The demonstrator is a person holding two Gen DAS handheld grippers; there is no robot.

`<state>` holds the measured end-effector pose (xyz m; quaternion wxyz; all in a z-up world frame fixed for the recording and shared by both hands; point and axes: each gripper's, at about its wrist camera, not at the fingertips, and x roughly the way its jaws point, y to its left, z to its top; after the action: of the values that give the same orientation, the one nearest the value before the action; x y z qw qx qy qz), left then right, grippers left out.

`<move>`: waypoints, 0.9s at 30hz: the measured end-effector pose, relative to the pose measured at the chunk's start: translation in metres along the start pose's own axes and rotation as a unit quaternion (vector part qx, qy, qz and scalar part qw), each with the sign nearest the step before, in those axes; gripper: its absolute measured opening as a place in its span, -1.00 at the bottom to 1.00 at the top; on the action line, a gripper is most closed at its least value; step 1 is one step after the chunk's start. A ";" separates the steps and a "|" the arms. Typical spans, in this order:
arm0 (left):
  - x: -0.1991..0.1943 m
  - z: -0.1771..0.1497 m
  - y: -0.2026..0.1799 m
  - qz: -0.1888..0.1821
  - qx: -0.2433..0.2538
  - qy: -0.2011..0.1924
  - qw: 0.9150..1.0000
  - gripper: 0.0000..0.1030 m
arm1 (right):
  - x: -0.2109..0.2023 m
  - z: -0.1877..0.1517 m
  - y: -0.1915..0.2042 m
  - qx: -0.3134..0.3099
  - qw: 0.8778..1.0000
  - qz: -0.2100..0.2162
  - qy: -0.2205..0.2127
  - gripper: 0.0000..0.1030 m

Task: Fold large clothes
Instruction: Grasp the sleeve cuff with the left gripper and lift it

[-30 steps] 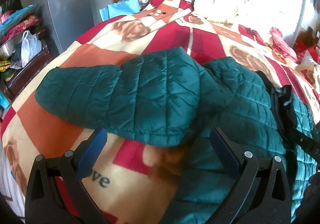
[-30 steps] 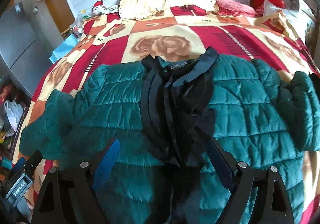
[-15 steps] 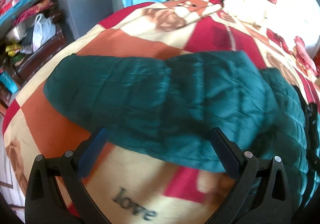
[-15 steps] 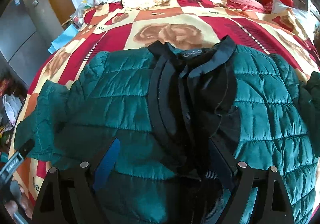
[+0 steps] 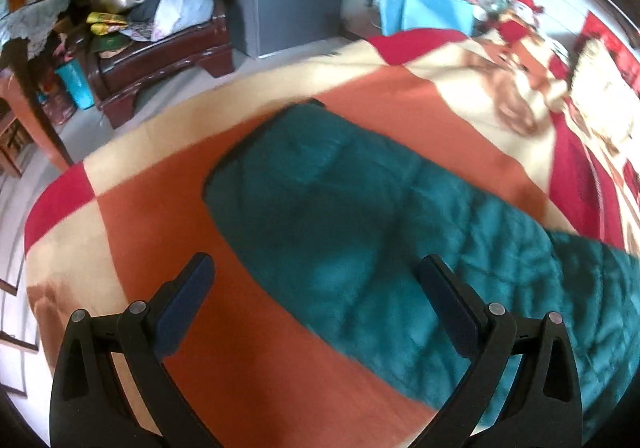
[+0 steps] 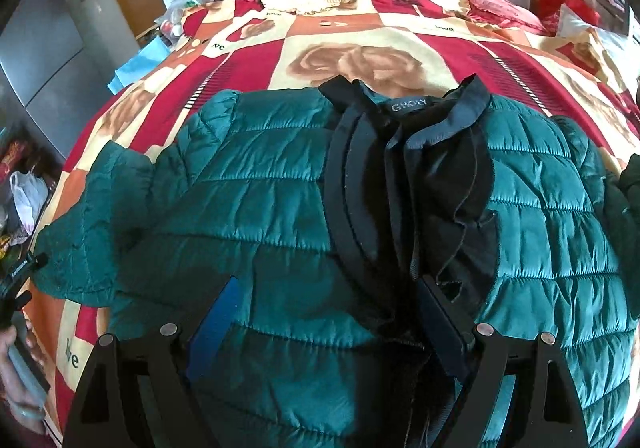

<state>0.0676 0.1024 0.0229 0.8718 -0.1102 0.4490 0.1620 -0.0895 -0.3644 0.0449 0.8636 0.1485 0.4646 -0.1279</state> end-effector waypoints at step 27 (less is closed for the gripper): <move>-0.093 -0.008 -0.031 -0.201 0.029 -0.032 0.979 -0.70 | -0.016 -0.018 -0.014 0.002 1.000 -0.010 0.007 0.68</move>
<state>0.0229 0.0543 0.0956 0.9032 -0.1677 0.3942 -0.0263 -0.1171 -0.3693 0.0474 0.8584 0.1467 0.4722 -0.1366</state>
